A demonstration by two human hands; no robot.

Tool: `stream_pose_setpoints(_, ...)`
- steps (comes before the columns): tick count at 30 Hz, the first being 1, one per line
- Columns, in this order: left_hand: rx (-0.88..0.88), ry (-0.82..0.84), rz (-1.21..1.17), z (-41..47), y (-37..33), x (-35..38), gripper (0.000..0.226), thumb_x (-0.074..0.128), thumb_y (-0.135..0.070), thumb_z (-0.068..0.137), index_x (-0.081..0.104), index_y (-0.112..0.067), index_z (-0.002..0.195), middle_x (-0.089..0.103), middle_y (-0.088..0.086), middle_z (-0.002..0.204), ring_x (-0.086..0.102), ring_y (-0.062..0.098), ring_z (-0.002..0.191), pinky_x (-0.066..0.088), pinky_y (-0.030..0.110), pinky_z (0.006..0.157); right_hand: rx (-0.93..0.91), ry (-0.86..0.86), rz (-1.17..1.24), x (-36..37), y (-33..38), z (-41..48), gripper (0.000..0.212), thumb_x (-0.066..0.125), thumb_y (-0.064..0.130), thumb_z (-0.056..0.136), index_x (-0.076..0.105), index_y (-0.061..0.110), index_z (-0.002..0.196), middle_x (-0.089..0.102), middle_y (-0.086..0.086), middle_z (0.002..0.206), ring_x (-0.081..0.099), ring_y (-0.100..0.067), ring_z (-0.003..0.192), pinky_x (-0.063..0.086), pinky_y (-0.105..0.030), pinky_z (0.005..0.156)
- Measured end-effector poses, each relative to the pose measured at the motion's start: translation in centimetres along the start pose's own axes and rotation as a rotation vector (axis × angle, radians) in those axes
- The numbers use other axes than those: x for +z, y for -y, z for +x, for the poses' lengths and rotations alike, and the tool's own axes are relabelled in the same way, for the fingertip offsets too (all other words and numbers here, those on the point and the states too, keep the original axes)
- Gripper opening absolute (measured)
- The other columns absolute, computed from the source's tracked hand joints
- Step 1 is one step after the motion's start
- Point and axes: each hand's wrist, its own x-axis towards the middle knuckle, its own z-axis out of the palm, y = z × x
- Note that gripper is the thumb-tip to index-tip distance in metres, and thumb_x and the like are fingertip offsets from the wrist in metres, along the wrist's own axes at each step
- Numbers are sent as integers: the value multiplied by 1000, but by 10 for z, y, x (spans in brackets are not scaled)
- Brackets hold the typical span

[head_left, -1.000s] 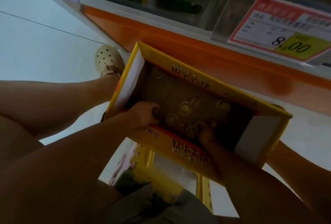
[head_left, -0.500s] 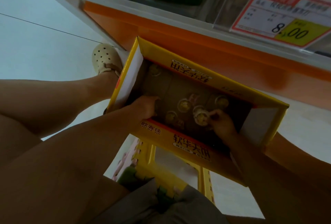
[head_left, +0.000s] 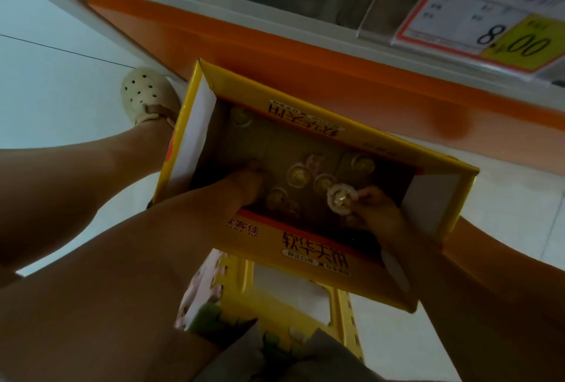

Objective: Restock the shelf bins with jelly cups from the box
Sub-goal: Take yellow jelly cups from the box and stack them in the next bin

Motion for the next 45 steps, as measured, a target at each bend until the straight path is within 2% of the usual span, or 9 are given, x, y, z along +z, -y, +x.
stream_pose_setpoints(8, 107, -72, -104, 12, -11, 12, 52, 45, -37, 101, 34, -19, 149, 34, 11, 152, 37, 32, 136, 34, 35, 104, 51, 30, 103, -3, 19, -6, 14, 64, 10, 90, 53, 18, 94, 61, -12, 108, 61, -16, 75, 53, -27, 55)
stream_pose_setpoints(13, 42, -74, -239, 24, -20, 21, 59, 48, -53, 95, 35, -27, 147, 33, 12, 152, 37, 34, 135, 33, 43, 110, 95, 69, 193, -8, 26, -18, 33, 58, 6, 94, 52, 17, 124, 59, -9, 117, 63, -27, 94, 56, -46, 81)
stream_pose_setpoints(16, 39, -87, -223, 24, -21, 23, 59, 46, -50, 97, 29, -28, 149, 31, 15, 151, 37, 37, 132, 35, 45, 108, 118, 82, 227, -11, 27, -22, 25, 56, 7, 95, 53, 18, 117, 59, -12, 116, 59, -32, 98, 49, -54, 95)
stream_pose_setpoints(24, 104, -65, -69, 25, -28, 28, 54, 46, -24, 99, 30, -20, 151, 27, 17, 152, 34, 39, 134, 35, 43, 107, 127, 99, 321, -15, 30, -21, 21, 54, 8, 96, 57, 24, 110, 61, -9, 117, 64, -24, 95, 55, -48, 84)
stream_pose_setpoints(28, 134, -15, -231, 18, -33, 16, 33, 54, -18, 96, 59, -10, 127, 58, 13, 128, 55, 30, 115, 43, 37, 98, 183, 108, 390, -19, 28, -19, 27, 52, 7, 97, 55, 20, 120, 56, -15, 129, 57, -37, 115, 57, -45, 73)
stream_pose_setpoints(31, 160, 27, -350, 6, -28, 5, 19, 63, -22, 92, 65, -14, 109, 61, 4, 116, 59, 22, 105, 46, 33, 90, 210, 157, 452, -21, 29, -21, 25, 49, 7, 98, 58, 24, 115, 58, -13, 127, 60, -35, 110, 55, -48, 76)
stream_pose_setpoints(34, 180, 33, -484, -15, -22, -16, 37, 68, -25, 89, 61, -20, 125, 62, 3, 121, 60, 20, 107, 51, 33, 89, 223, 220, 459, -18, 35, -30, 29, 47, 13, 100, 54, 25, 125, 61, -9, 114, 63, -27, 92, 54, -41, 68)
stream_pose_setpoints(39, 178, 179, -911, -73, -30, -65, 27, 52, -22, 98, 62, -31, 122, 66, 5, 112, 64, 17, 96, 54, 29, 73, 139, 398, 455, -3, 58, -57, 24, 46, 21, 100, 60, 29, 118, 62, -7, 95, 58, -19, 73, 48, -30, 59)
stream_pose_setpoints(45, 227, 162, -1239, -140, -49, -72, 32, 59, -37, 92, 60, -25, 122, 60, 12, 127, 63, 26, 110, 58, 36, 70, -93, 389, 462, 15, 79, -101, 24, 43, 28, 102, 58, 31, 121, 65, -6, 110, 61, -23, 87, 47, -32, 64)
